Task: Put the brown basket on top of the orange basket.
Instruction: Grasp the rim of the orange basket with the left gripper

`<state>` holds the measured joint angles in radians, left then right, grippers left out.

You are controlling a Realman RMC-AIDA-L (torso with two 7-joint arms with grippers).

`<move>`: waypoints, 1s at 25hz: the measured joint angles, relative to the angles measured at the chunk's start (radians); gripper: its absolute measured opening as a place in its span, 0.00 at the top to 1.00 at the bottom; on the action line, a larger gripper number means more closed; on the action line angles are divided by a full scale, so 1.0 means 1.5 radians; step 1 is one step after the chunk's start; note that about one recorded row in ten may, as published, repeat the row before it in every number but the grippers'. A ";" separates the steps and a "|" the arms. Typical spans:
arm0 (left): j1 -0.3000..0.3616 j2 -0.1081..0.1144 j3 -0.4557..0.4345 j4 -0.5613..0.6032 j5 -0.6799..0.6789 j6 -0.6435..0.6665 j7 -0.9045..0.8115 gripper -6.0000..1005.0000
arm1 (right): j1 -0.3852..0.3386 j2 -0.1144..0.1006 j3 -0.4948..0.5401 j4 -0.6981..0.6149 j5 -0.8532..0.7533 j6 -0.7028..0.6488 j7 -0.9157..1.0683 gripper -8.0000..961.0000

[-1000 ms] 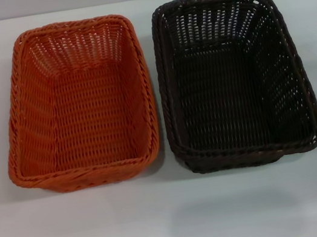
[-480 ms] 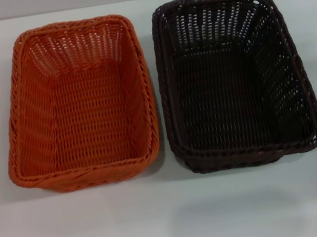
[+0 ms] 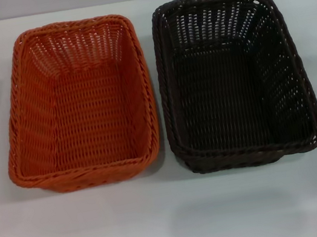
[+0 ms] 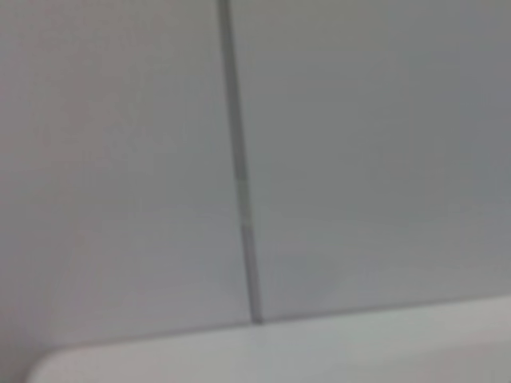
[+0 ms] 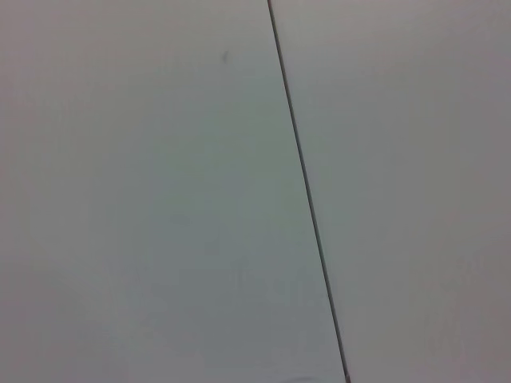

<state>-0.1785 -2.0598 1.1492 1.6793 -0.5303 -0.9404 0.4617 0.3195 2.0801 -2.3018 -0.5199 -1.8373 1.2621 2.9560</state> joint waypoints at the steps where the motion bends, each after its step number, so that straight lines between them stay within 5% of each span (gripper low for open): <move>1: 0.000 0.000 0.000 0.000 0.000 0.000 0.000 0.28 | 0.000 0.000 0.000 0.000 0.000 0.000 0.000 0.14; 8: 0.007 -0.002 -0.031 0.006 -0.130 -0.116 0.014 0.32 | -0.005 0.001 0.001 0.001 0.000 -0.004 0.000 0.14; 15: 0.010 -0.004 0.029 -0.057 -0.117 -0.117 0.015 0.22 | -0.008 0.002 0.001 -0.001 -0.002 -0.001 0.000 0.14; 25: 0.000 -0.004 0.035 -0.103 -0.121 -0.107 0.015 0.25 | -0.005 0.000 0.002 0.000 0.000 -0.002 0.000 0.14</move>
<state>-0.1778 -2.0658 1.2020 1.5242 -0.7119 -1.1016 0.4842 0.3118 2.0803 -2.2985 -0.5201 -1.8377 1.2591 2.9560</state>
